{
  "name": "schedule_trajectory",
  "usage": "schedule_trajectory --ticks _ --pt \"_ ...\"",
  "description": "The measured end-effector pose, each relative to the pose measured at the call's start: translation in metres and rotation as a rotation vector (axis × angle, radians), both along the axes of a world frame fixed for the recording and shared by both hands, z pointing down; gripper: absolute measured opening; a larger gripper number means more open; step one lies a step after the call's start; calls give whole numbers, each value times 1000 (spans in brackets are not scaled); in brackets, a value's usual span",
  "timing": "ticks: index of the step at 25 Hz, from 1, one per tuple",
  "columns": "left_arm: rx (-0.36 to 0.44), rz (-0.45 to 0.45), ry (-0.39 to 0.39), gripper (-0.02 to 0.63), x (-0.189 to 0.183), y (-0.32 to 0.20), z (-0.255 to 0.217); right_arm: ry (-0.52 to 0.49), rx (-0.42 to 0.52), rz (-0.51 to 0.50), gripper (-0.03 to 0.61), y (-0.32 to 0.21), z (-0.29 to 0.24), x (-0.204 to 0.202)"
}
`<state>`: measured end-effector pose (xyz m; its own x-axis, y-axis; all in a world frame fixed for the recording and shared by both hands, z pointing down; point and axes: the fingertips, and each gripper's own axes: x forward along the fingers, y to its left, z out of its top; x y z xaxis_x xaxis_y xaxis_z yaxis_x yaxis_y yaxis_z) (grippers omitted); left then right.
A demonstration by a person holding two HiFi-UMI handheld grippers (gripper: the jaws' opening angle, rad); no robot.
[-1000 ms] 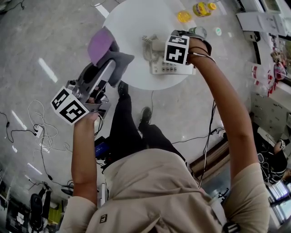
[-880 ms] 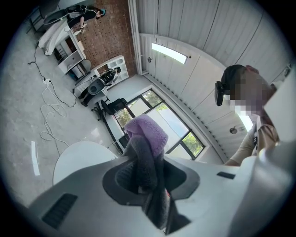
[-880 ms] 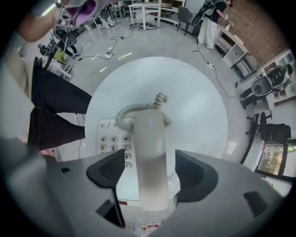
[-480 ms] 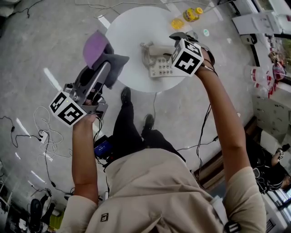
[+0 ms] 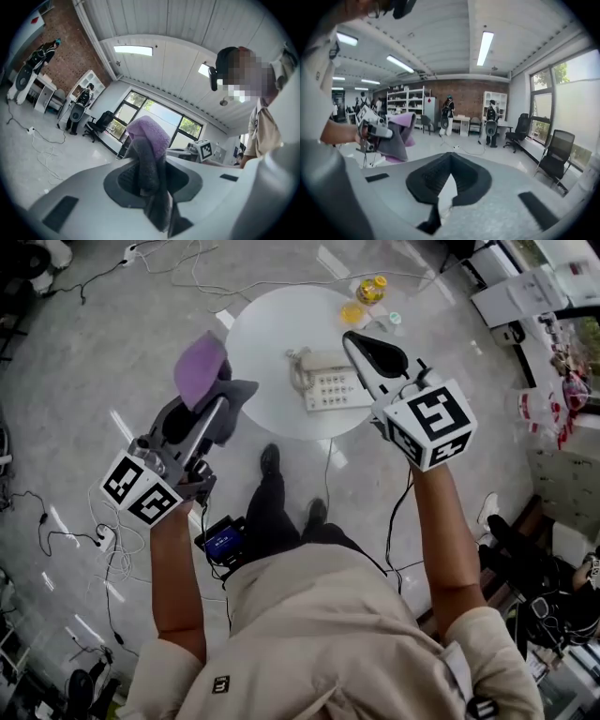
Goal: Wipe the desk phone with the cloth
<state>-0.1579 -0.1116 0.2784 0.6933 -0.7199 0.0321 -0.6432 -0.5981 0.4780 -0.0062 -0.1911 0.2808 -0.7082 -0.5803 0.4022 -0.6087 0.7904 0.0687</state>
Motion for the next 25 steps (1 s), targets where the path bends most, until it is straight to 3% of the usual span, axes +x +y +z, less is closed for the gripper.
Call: schedule_trajectory --ticks 3,8,13,20,25 --pt "57 7 -76 91 11 19 -30 -148 -16 -25 -9 34 -47 3" --pt "133 -16 -171 91 30 55 -72 -245 -10 -53 -9 87 -104 23" --pt "188 -43 -239 91 39 86 -105 -262 46 -46 -9 122 -143 46" --pt "233 -41 -257 91 58 131 -129 -282 89 -27 -9 167 -167 74" --pt "227 -35 -256 91 63 133 -139 -282 87 -18 -9 170 -178 82"
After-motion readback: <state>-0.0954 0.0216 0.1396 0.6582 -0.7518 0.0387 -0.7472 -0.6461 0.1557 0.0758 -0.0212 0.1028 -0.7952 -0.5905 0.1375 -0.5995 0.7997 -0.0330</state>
